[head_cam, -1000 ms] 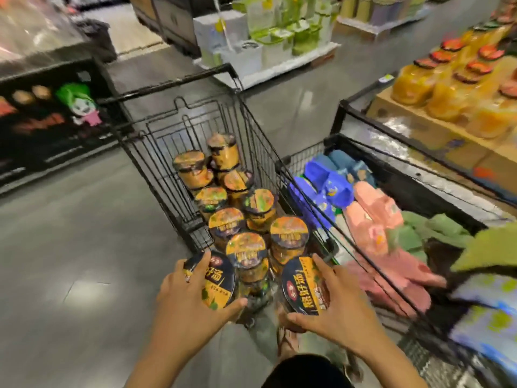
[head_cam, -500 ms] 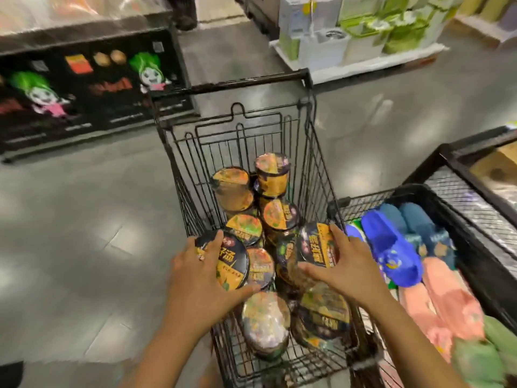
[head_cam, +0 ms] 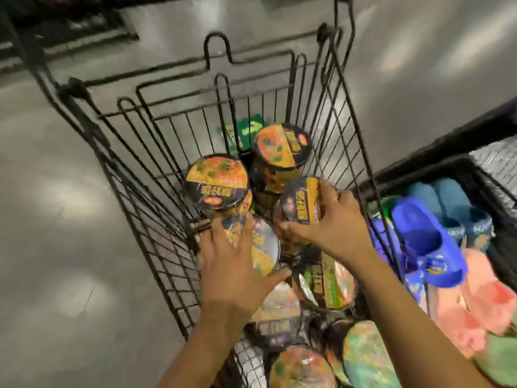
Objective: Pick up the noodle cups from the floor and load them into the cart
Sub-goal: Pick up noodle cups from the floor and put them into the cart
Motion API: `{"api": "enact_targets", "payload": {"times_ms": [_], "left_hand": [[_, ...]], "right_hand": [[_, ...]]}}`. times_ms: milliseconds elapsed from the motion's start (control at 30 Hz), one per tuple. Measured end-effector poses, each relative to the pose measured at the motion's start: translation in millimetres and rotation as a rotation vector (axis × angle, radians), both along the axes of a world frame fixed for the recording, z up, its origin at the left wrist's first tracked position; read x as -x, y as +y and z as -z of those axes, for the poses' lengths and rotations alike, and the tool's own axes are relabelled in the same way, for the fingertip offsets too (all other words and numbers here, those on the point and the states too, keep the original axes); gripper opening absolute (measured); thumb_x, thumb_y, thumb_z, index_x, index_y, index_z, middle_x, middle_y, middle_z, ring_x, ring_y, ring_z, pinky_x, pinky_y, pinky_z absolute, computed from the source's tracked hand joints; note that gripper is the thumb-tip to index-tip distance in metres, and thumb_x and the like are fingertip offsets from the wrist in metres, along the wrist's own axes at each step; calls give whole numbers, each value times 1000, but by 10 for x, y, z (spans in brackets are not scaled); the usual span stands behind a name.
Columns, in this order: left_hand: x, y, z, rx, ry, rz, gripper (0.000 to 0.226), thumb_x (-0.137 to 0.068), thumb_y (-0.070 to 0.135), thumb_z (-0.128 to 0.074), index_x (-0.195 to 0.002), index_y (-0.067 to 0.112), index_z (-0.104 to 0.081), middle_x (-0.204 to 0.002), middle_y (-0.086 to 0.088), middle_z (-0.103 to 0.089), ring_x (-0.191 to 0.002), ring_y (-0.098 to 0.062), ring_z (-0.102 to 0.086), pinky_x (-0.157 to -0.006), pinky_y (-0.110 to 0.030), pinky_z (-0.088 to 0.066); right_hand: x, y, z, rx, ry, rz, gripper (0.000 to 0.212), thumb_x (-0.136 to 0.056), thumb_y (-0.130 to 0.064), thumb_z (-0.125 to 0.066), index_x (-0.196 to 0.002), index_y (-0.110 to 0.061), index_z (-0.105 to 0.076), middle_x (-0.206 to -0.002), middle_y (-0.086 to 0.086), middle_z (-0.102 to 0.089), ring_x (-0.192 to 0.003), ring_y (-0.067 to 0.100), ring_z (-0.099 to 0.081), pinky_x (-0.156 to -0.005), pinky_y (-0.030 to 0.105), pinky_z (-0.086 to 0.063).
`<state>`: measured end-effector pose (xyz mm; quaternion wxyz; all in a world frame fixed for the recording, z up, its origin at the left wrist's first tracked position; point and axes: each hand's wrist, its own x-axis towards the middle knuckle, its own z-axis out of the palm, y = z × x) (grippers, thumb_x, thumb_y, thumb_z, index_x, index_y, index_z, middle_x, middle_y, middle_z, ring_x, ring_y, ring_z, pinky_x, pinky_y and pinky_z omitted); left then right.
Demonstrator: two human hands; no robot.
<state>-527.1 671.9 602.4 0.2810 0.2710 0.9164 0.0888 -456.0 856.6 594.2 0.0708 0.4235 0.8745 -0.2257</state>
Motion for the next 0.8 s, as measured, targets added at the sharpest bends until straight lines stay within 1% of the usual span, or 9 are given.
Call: {"api": "enact_targets", "payload": {"times_ms": [100, 133, 200, 333, 467, 533, 633, 700, 800], "left_hand": [[55, 46, 123, -106, 90, 9, 107, -61, 89, -47, -149, 31, -27, -149, -26, -30, -131, -47, -31, -101, -60, -37], [74, 49, 137, -106, 104, 15, 107, -60, 90, -46, -147, 28, -35, -146, -28, -34, -128, -47, -35, -96, -59, -40], [111, 44, 139, -97, 102, 23, 110, -57, 90, -49, -146, 27, -40, -146, -30, -34, -127, -48, -37, -95, -58, -41], [171, 5, 144, -79, 145, 55, 110, -59, 93, -38, -146, 26, -37, -147, -28, -33, -127, -48, -37, -95, -58, -43], [211, -21, 142, -75, 119, 98, 104, -67, 91, -32, -146, 24, -39, -147, -31, -30, -129, -50, -36, -97, -61, -40], [221, -36, 99, -104, 124, 77, 103, -68, 91, -30, -148, 26, -36, -151, -30, -25, -136, -49, -27, -103, -61, -33], [192, -23, -82, -30, 70, 91, 101, -71, 89, -23, -154, 32, -11, -159, -23, 0, -146, -40, -3, -115, -52, -17], [126, -55, -234, -40, 73, 117, 97, -75, 82, -24, -155, 31, -3, -160, -19, 9, -147, -36, 6, -118, -48, -9], [-65, -151, -399, -104, 129, 186, 91, -80, 77, -27, -154, 24, -21, -159, -23, -5, -147, -39, -4, -117, -49, -13]], "right_hand": [[72, 0, 87, -83, 7, -15, 129, -48, -95, -48, -152, -23, -20, -121, 12, -43, -115, 32, -43, -85, 38, -46], [84, -2, 99, -103, 19, -15, 130, -48, -95, -47, -152, -21, -22, -119, 13, -43, -113, 33, -44, -83, 38, -46], [94, -19, 111, -131, 53, -17, 130, -49, -97, -46, -151, -19, -27, -117, 15, -44, -108, 33, -46, -81, 38, -46], [78, -64, 107, -125, 106, 5, 118, -56, -97, -36, -147, -22, -36, -115, 13, -46, -105, 29, -46, -82, 35, -44], [36, -90, 78, -70, 112, 65, 108, -59, -90, -47, -148, -30, -34, -125, 15, -43, -117, 31, -43, -93, 38, -43], [-4, -114, 37, -32, 112, 105, 105, -59, -88, -45, -148, -34, -32, -130, 18, -41, -123, 34, -41, -98, 42, -42], [-158, -189, -102, -30, 130, 153, 99, -64, -87, -42, -148, -36, -30, -128, 19, -41, -122, 37, -42, -98, 46, -45], [-338, -303, -208, -23, 138, 212, 100, -66, -86, -40, -149, -31, -29, -125, 18, -42, -119, 37, -44, -97, 45, -46], [-745, -606, -293, 19, 184, 317, 98, -72, -81, -46, -150, -23, -32, -124, 20, -44, -119, 38, -45, -99, 42, -42]]}}
